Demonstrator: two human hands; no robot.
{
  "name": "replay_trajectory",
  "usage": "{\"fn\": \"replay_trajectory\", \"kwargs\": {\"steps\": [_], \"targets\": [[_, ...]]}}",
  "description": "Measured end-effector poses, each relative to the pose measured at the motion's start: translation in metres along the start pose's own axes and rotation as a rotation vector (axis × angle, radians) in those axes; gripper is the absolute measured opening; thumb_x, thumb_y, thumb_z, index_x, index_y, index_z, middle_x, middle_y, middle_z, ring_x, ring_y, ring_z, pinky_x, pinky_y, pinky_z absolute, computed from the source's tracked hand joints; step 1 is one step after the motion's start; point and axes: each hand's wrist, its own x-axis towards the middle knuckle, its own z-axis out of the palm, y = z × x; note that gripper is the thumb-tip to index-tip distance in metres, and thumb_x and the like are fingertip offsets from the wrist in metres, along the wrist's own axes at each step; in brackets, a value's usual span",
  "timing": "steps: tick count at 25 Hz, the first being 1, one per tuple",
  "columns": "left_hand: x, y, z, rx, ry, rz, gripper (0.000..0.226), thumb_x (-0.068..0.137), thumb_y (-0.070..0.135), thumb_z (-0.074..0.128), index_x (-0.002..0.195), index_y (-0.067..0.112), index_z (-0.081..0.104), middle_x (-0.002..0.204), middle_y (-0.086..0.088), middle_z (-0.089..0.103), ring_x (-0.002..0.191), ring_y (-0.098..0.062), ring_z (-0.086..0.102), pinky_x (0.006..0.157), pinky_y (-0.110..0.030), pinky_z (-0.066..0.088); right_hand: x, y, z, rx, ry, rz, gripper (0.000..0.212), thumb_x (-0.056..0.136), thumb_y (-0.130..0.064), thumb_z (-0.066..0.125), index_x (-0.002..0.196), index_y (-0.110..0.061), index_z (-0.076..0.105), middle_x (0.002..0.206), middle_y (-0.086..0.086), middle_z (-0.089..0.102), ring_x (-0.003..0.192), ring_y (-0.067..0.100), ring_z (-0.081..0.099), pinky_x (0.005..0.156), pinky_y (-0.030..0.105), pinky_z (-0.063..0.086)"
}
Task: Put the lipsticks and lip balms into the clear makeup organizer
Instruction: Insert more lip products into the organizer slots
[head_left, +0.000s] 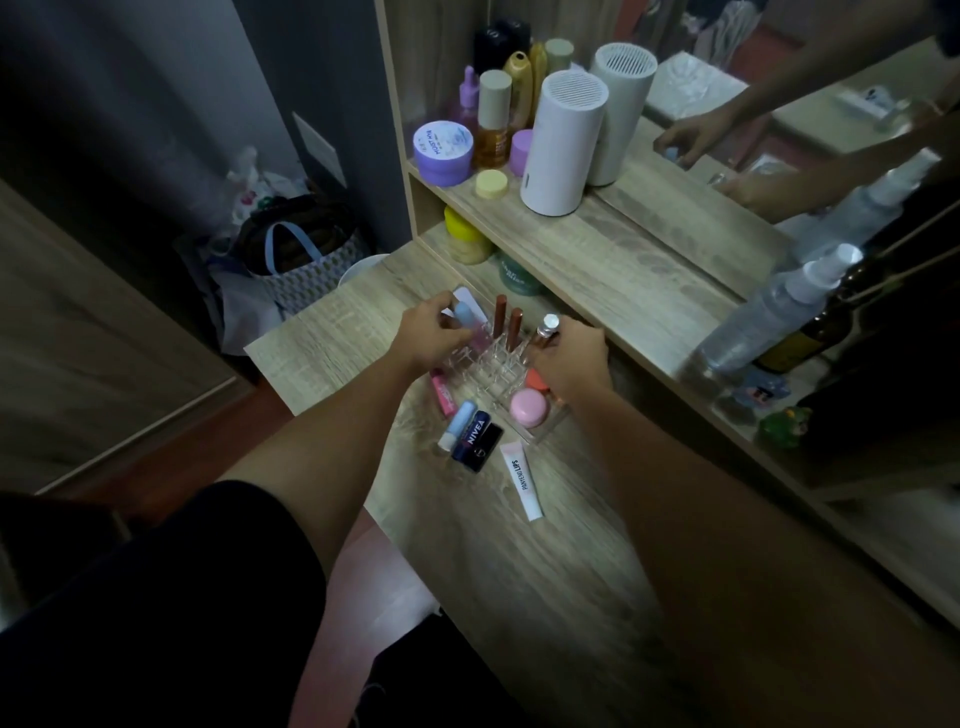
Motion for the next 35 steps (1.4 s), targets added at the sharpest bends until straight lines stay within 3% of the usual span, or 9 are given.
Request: {"fn": "replay_trajectory", "kwargs": {"steps": [7,12,16,22,25,31,35], "targets": [[0.008,0.005,0.010,0.359,-0.101,0.141,0.024,0.075,0.018,0.072,0.093,0.005,0.063,0.093,-0.017,0.069,0.085,-0.027,0.060,0.080,-0.035,0.048,0.004,-0.006,0.001,-0.160,-0.099,-0.016,0.017,0.088,-0.017,0.058,0.094,-0.001,0.062,0.095,0.018,0.071,0.086,0.029,0.067,0.082,0.040,0.058],[0.012,0.004,0.014,0.395,-0.100,0.130,0.024,0.076,0.021,0.071,0.092,0.006,0.062,0.093,-0.015,0.067,0.082,-0.021,0.055,0.071,-0.028,0.041,0.007,-0.007,0.000,-0.157,-0.078,-0.018,0.024,0.084,-0.019,0.063,0.101,-0.001,0.063,0.100,0.020,0.071,0.095,0.035,0.066,0.086,0.044,0.057],[0.014,0.004,0.015,0.379,-0.093,0.168,0.025,0.075,0.021,0.072,0.096,0.011,0.064,0.095,-0.012,0.068,0.087,-0.019,0.056,0.073,-0.028,0.041,0.009,-0.007,-0.001,-0.028,-0.028,-0.015,0.023,0.084,-0.014,0.066,0.102,0.000,0.064,0.098,0.020,0.072,0.094,0.035,0.068,0.088,0.047,0.056],[0.012,0.007,0.014,0.434,-0.094,0.193,0.024,0.077,0.024,0.072,0.091,0.007,0.062,0.082,-0.004,0.056,0.080,-0.018,0.051,0.067,-0.027,0.035,0.004,-0.001,-0.001,-0.007,-0.002,-0.021,0.028,0.080,-0.017,0.072,0.103,-0.005,0.063,0.099,0.018,0.072,0.096,0.032,0.067,0.089,0.047,0.055],[0.010,0.009,0.012,0.396,-0.100,0.187,0.028,0.075,0.022,0.074,0.096,0.007,0.063,0.085,-0.003,0.059,0.080,-0.016,0.054,0.069,-0.025,0.038,0.002,0.000,-0.001,0.065,0.003,-0.038,0.037,0.078,-0.013,0.073,0.112,-0.010,0.061,0.107,0.016,0.070,0.098,0.030,0.067,0.091,0.046,0.055],[0.009,0.012,0.009,0.453,-0.112,0.209,0.029,0.078,0.021,0.071,0.102,0.007,0.064,0.099,-0.014,0.068,0.085,-0.020,0.061,0.070,-0.025,0.039,0.000,0.002,-0.003,0.103,-0.004,-0.018,0.031,0.077,-0.011,0.074,0.106,-0.009,0.065,0.099,0.013,0.072,0.092,0.027,0.068,0.088,0.045,0.057],[0.003,0.014,0.006,0.394,-0.132,0.148,0.054,0.076,0.021,0.073,0.124,0.008,0.051,0.112,-0.015,0.065,0.095,-0.028,0.065,0.081,-0.031,0.048,-0.004,-0.002,-0.010,0.033,0.005,-0.033,0.047,0.077,-0.015,0.073,0.120,-0.007,0.057,0.109,0.017,0.067,0.105,0.032,0.062,0.096,0.047,0.051]]}}
